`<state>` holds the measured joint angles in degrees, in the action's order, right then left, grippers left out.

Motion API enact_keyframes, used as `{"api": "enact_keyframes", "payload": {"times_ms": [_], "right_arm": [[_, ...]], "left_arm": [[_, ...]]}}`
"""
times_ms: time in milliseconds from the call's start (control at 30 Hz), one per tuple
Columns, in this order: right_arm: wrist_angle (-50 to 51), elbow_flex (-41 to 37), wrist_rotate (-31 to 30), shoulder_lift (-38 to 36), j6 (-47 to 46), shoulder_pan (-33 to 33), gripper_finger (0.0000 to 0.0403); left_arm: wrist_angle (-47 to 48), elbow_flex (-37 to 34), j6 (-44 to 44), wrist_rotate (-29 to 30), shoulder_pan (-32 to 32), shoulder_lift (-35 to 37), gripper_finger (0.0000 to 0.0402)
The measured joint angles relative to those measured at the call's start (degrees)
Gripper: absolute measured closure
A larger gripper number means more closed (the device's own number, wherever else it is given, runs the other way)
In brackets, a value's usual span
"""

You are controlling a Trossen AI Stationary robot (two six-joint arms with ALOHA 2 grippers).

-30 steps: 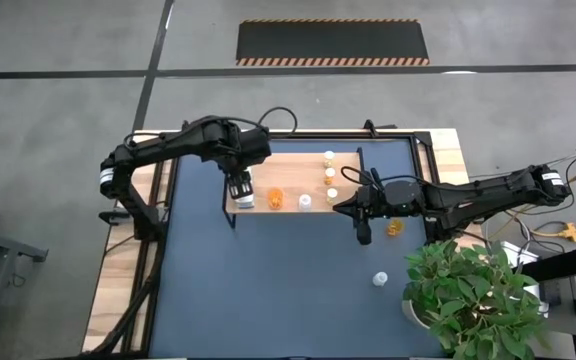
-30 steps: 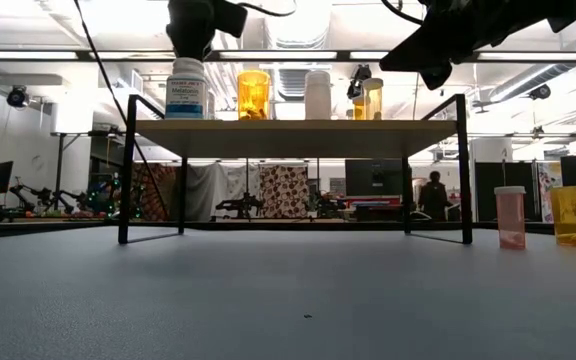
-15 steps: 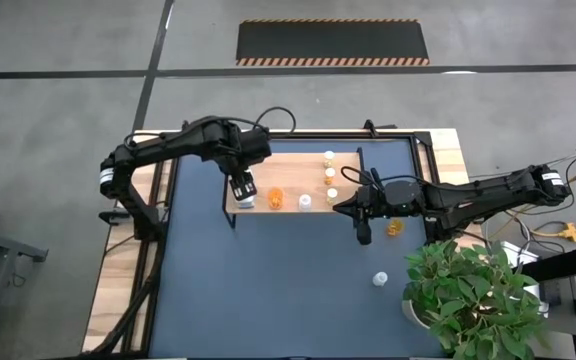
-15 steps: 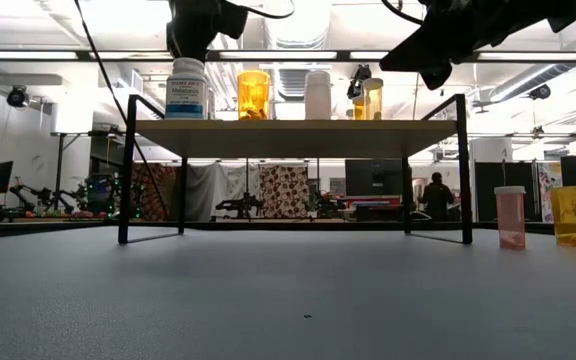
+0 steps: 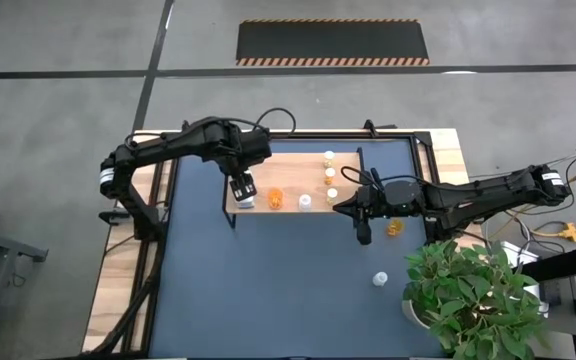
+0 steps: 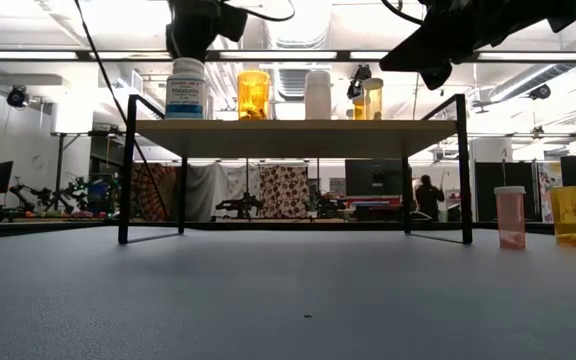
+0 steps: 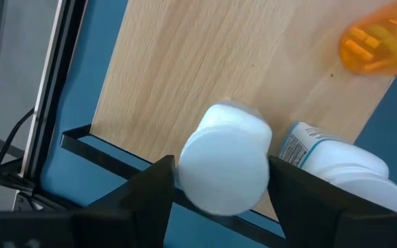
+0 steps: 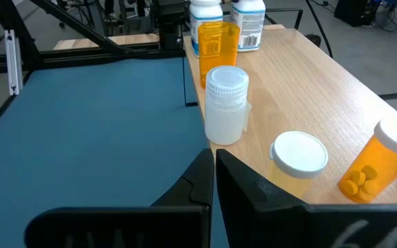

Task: Pick and place medicine bottles onto shelf by color
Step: Put the white bottle on the shelf, then put the pink bottle on the shelf

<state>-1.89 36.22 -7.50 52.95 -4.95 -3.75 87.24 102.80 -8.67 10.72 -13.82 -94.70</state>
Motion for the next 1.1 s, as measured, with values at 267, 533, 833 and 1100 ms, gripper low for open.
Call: {"api": "enact_keyframes", "payload": {"times_ms": [267,533,833,1100], "right_arm": [[0.0,0.0,0.0,0.0,0.0,0.0,0.0394],[0.0,0.0,0.0,0.0,-0.6,0.0,0.0394],[-0.1,0.0,0.0,-0.6,-0.7,0.0,0.0394],[0.1,0.0,2.2,-1.4,-1.6,-0.1,0.0394]], "left_arm": [[0.3,-0.3,0.4,0.0,0.0,0.0,0.0169],[2.3,2.6,2.0,-1.9,0.0,0.4,0.0168],[1.9,9.0,1.7,-5.6,2.2,2.4,0.0168],[-19.8,5.2,2.0,-1.1,14.4,11.4,0.0168]]}}
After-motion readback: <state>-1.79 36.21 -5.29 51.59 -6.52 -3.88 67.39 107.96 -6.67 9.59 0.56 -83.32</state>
